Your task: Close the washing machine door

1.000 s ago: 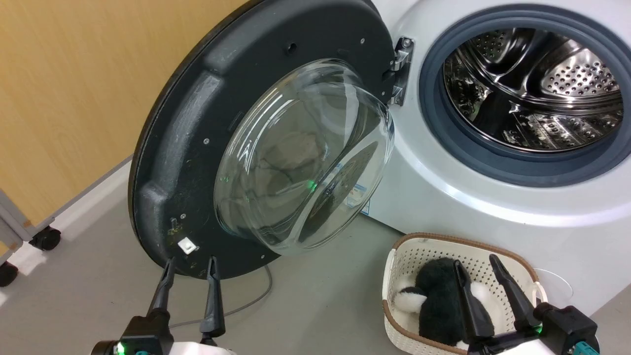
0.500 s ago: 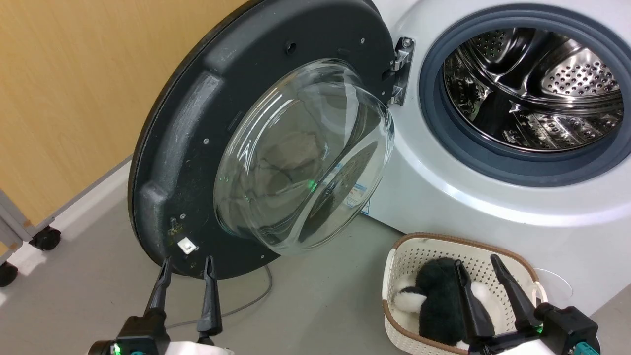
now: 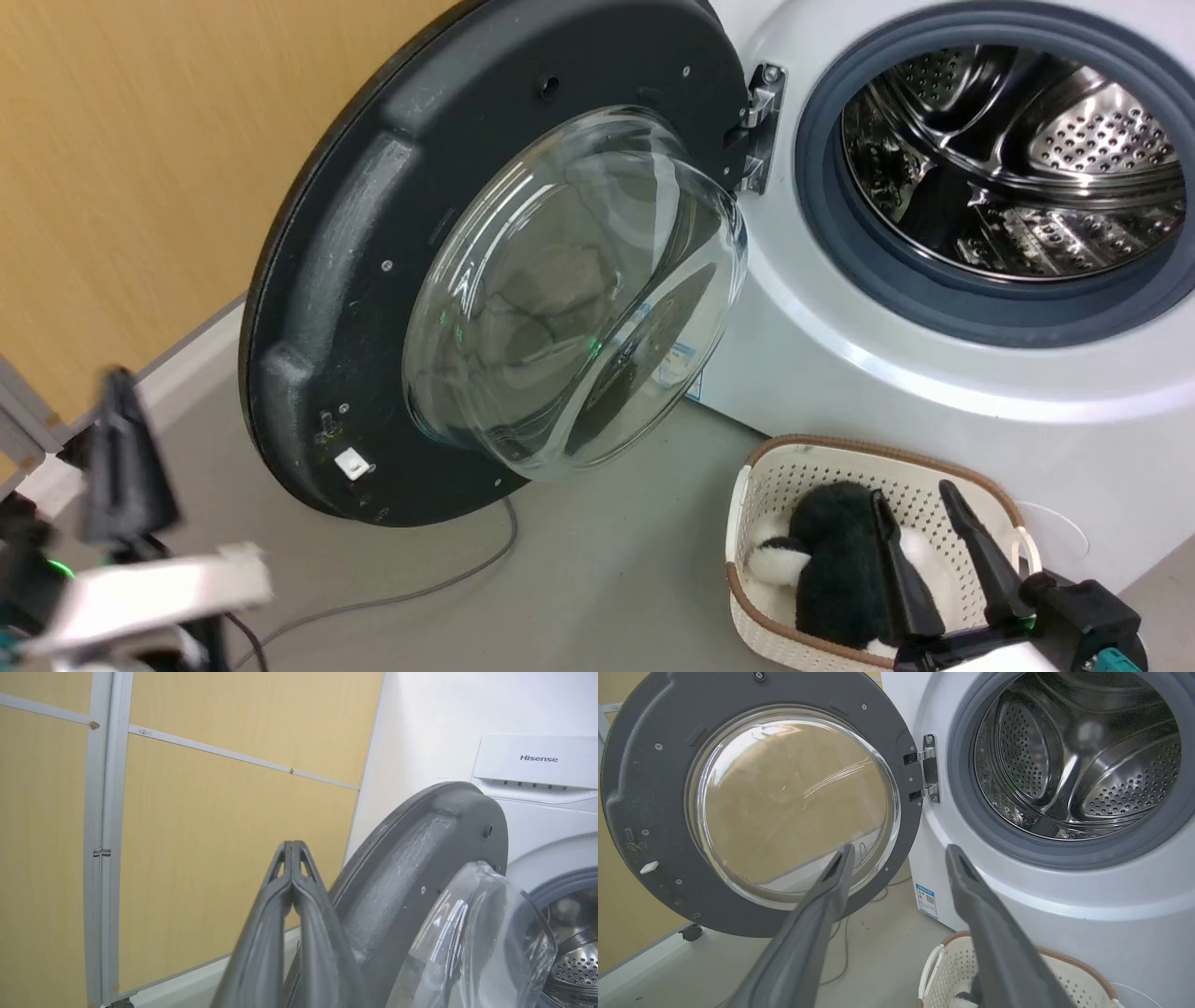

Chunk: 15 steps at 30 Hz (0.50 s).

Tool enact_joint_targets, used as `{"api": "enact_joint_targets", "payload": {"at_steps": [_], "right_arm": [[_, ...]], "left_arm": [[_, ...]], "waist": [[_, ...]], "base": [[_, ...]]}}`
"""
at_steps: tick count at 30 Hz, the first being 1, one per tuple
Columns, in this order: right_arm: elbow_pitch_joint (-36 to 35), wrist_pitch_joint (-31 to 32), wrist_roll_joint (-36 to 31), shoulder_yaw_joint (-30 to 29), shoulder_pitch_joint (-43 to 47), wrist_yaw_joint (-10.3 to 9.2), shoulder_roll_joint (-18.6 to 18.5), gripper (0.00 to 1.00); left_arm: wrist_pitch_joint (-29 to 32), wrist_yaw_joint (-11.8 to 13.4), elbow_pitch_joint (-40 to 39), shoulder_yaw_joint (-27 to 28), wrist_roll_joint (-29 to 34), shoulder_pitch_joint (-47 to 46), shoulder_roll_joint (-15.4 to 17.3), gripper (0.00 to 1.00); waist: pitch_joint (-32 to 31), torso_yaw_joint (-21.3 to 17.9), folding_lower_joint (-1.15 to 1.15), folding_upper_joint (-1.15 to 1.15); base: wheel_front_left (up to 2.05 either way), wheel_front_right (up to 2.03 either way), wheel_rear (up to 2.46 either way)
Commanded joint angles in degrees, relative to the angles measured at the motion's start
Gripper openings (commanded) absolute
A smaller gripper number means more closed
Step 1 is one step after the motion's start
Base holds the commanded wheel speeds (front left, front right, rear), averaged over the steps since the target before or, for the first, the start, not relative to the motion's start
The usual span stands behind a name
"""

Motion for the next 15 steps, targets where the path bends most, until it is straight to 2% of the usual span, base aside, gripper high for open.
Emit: {"api": "enact_joint_targets", "payload": {"at_steps": [1,3,6,11,15], "right_arm": [[-0.35,-0.25,-0.45,-0.28,0.18,0.03,0.23,1.00],[-0.57,-0.25,-0.66,-0.72,0.46,0.03,0.23,1.00],[-0.85,-0.25,-0.97,-0.63,0.45,0.03,0.23,1.00],[-1.04,-0.25,-1.41,-0.47,0.16,0.03,0.23,1.00],[-1.10,-0.25,-1.82,-0.43,0.00,0.03,0.23,1.00]], "left_arm": [[-0.24,-0.83,1.21,1.09,-1.46,-1.95,0.65,0.00],[0.15,-2.57,5.51,3.69,-6.12,-5.25,1.57,0.00],[3.92,-4.32,12.94,8.33,-14.52,-11.13,3.96,0.00],[12.27,-4.78,24.37,13.91,-25.13,-19.31,8.01,0.00],[20.67,-5.03,32.51,15.66,-32.51,-23.64,9.09,0.00]], "waist": [[0.18,-0.06,0.00,0.00],[0.37,-0.13,0.00,0.00],[1.07,-0.98,0.00,0.00],[2.21,-2.69,0.00,0.00],[3.01,-3.67,0.00,0.00]], "base": [[0.00,0.00,0.00],[0.00,0.00,0.00],[0.00,0.00,0.00],[0.00,0.00,0.00],[0.00,0.00,0.00]]}}
